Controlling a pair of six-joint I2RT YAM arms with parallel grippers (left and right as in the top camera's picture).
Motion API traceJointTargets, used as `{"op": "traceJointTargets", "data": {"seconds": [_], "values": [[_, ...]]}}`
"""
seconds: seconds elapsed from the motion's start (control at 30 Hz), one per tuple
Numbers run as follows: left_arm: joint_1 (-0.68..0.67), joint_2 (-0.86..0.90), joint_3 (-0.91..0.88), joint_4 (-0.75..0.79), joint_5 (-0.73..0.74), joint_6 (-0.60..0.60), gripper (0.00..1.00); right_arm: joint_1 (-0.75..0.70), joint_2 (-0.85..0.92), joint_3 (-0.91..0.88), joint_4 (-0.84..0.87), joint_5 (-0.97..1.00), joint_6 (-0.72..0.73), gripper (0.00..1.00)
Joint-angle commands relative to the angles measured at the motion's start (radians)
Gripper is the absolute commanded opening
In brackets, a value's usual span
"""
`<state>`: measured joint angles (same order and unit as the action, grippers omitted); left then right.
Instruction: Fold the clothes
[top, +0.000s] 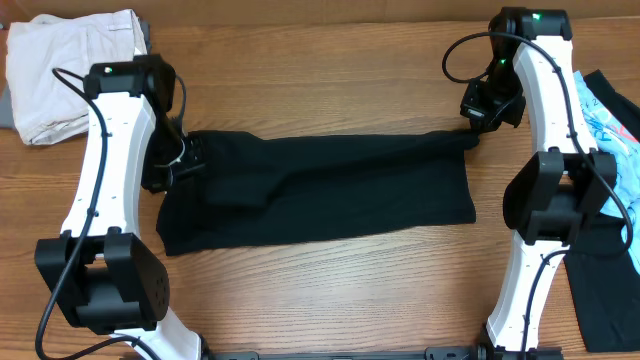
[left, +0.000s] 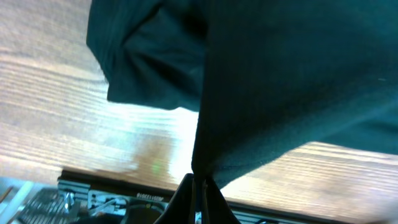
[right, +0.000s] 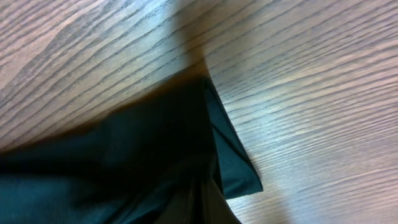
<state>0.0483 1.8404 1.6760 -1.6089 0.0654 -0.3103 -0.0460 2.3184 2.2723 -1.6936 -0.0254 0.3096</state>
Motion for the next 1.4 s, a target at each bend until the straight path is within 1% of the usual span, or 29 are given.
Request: {"op": "traceJointTargets", "data": {"seconds": [0.0,0.17,0.23,0.37,0.57,0.83,0.9,1.13,1.2,1.27,1.37], "values": [[0.006,-0.01,-0.043,-0.007,-0.06,0.009,0.04,-0.005,-0.11,0.002,-0.001,0.031,0.005,0.04],[0.007,-0.018,-0.059,0.004,-0.085,-0.022,0.04,0.002,-0.194,-0.085,-0.001,0.032,-0.002,0.04],[0.014,-0.024,-0.059,0.013,-0.107,-0.065,0.04,0.005,-0.223,-0.145,0.0,0.024,-0.001,0.04],[0.032,-0.024,-0.064,0.033,-0.132,-0.079,0.04,0.025,-0.23,-0.232,0.013,0.024,-0.001,0.04],[0.063,-0.024,-0.106,0.073,-0.125,-0.079,0.05,0.089,-0.23,-0.369,0.05,0.025,0.002,0.04],[0.095,-0.024,-0.23,0.135,-0.12,-0.079,0.04,0.123,-0.23,-0.428,0.069,0.037,-0.002,0.04],[0.099,-0.024,-0.274,0.164,-0.103,-0.079,0.04,0.122,-0.23,-0.455,0.064,0.068,-0.001,0.04],[0.099,-0.024,-0.319,0.2,-0.091,-0.079,0.05,0.103,-0.23,-0.538,0.063,0.105,0.036,0.04],[0.099,-0.024,-0.32,0.201,-0.091,-0.079,0.07,0.101,-0.23,-0.562,0.063,0.132,0.071,0.04],[0.098,-0.024,-0.331,0.204,-0.09,-0.079,0.12,0.102,-0.23,-0.581,0.061,0.161,0.112,0.04],[0.097,-0.024,-0.354,0.208,-0.079,-0.079,0.12,0.111,-0.23,-0.597,0.089,0.16,0.11,0.04]]}}
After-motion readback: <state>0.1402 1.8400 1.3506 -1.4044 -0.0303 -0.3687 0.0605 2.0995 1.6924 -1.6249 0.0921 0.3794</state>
